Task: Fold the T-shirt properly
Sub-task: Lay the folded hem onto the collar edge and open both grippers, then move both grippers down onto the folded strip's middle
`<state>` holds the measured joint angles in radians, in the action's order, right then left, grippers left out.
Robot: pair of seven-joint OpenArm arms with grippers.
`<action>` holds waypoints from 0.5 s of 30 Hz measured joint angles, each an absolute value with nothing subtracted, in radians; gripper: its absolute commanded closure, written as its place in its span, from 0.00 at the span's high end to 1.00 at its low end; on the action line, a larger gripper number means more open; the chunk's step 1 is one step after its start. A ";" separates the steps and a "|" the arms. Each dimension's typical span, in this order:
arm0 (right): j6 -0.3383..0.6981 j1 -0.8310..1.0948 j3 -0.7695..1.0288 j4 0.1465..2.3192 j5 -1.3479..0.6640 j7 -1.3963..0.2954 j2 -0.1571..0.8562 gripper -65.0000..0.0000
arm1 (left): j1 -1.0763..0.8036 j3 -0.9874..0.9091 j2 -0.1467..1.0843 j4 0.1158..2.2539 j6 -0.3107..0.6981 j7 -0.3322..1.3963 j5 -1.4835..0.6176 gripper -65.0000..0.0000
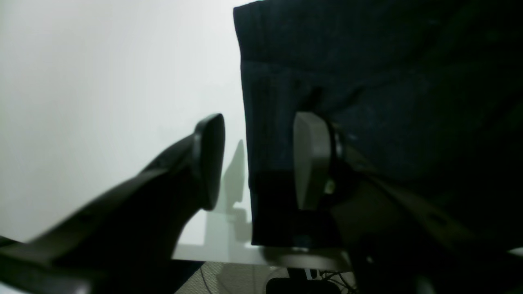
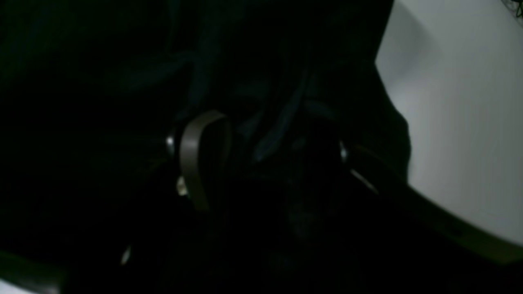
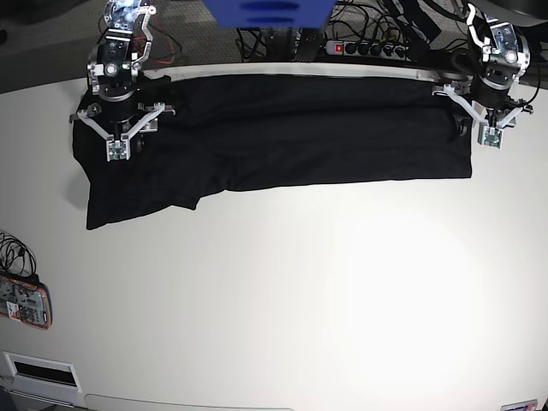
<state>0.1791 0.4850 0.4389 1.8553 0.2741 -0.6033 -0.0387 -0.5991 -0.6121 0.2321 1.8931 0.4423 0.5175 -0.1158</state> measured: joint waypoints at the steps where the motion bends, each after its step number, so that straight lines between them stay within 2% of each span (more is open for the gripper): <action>1: 0.179 0.488 0.440 1.867 0.274 -0.608 -0.039 0.52 | -0.599 -0.616 0.231 1.903 0.443 0.523 -0.116 0.43; 7: 0.171 0.485 0.494 1.922 0.274 -0.589 -0.033 0.52 | -0.593 -0.630 0.218 2.032 0.442 0.513 -0.125 0.43; 15: 0.179 0.463 0.488 1.915 0.225 -0.561 -0.039 0.51 | -0.526 -0.530 0.186 2.030 0.440 0.517 -0.120 0.43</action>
